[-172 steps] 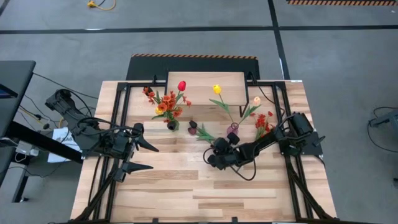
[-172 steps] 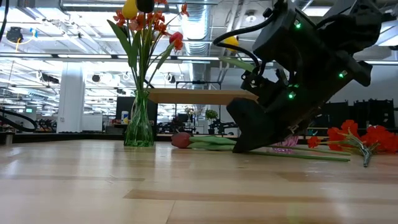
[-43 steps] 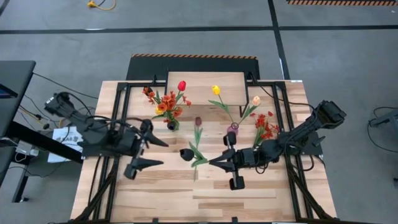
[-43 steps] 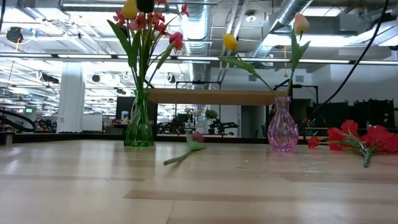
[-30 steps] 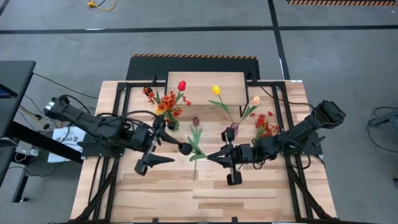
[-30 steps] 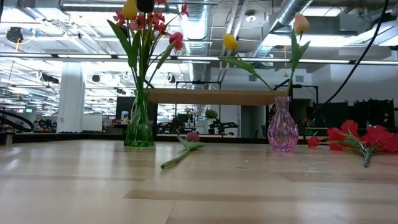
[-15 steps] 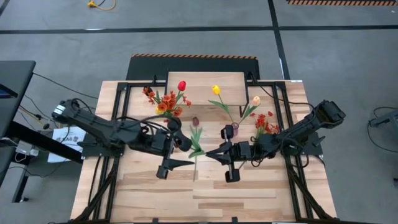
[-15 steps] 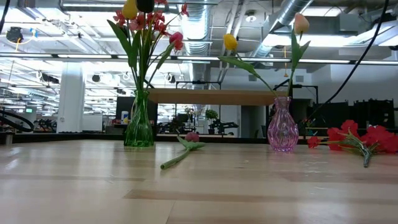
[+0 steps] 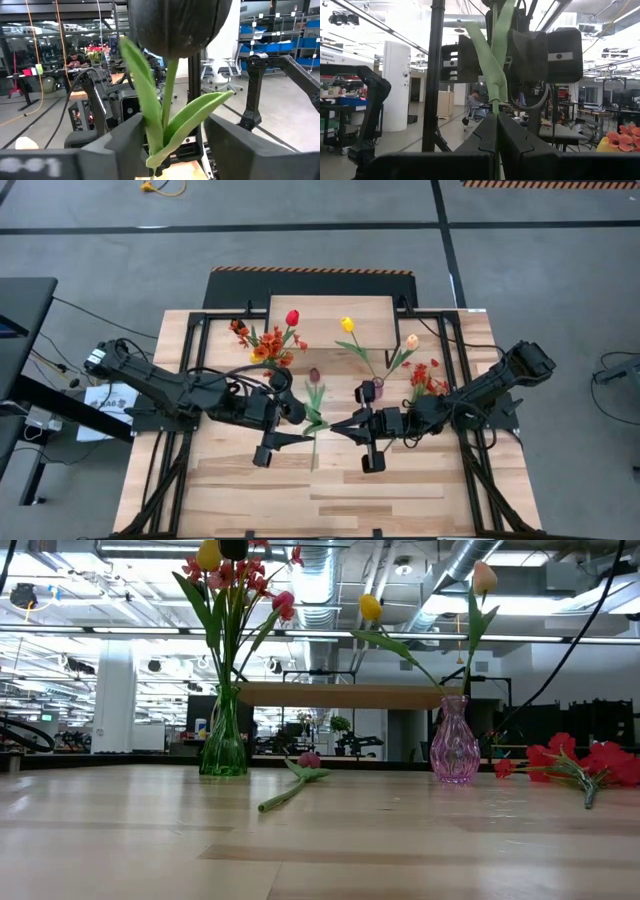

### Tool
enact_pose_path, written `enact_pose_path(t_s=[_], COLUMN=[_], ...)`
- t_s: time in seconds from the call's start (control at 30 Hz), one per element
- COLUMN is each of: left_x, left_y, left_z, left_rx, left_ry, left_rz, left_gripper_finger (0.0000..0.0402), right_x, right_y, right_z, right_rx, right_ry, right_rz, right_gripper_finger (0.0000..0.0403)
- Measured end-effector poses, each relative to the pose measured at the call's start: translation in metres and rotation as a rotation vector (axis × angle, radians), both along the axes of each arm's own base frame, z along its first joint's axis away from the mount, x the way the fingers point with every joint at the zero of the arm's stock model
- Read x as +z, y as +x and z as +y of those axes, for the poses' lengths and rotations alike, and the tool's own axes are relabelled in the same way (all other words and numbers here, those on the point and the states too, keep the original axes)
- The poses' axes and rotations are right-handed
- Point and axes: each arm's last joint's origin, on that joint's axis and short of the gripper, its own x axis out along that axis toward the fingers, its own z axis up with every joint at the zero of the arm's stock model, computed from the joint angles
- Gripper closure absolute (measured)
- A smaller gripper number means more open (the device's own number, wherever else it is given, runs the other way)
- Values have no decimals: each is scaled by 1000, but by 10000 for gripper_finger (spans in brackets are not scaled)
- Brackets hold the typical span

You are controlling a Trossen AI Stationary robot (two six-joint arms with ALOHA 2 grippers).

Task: Pick and place flowers into a vace then onto a shelf
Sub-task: Put the black tulip into the purple vase

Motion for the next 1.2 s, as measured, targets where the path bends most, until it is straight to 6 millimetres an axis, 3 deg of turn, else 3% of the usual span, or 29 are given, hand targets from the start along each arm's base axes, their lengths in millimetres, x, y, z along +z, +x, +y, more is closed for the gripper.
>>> enact_pose_path(t_s=[0.33,0.53,0.87,1.2], left_x=[-1,-1,0,-11], left_y=[0,-5,-23,-24], left_z=[-1,1,9,7], left_rx=[-24,-26,-38,-80], left_ry=[42,51,-33,-51], left_rz=[5,42,165,279], left_gripper_finger=[389,395,397,397], right_x=[0,-2,-7,-2], right_y=[0,0,2,12], right_z=[0,1,2,14], right_rx=[5,9,29,55], right_ry=[-1,2,44,9], right_rz=[3,21,87,288], right_gripper_finger=[403,391,332,310])
